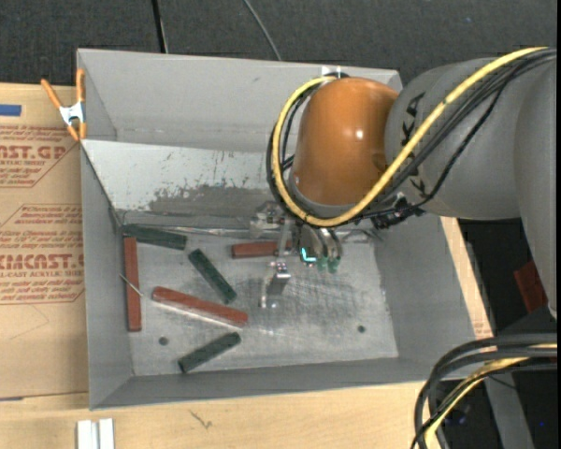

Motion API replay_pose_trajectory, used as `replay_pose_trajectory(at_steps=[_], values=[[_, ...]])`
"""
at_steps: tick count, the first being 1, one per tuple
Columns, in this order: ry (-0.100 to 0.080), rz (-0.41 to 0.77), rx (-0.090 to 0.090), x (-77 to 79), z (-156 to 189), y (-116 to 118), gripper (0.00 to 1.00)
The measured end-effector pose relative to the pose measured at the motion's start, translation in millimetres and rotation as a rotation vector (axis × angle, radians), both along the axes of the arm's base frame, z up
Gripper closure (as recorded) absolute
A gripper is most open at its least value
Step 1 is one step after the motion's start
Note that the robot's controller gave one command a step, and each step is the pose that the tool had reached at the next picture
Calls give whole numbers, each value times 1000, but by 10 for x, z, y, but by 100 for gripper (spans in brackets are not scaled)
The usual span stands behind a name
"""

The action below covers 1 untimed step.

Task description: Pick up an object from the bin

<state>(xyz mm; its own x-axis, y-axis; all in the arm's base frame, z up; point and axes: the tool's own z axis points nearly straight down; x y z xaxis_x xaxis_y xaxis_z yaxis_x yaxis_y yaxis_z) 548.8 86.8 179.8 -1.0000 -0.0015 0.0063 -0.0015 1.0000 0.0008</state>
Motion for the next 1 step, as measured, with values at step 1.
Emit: replay_pose_trajectory(at_steps=[1], values=[[-7, -1, 1, 19, 38, -4, 0]])
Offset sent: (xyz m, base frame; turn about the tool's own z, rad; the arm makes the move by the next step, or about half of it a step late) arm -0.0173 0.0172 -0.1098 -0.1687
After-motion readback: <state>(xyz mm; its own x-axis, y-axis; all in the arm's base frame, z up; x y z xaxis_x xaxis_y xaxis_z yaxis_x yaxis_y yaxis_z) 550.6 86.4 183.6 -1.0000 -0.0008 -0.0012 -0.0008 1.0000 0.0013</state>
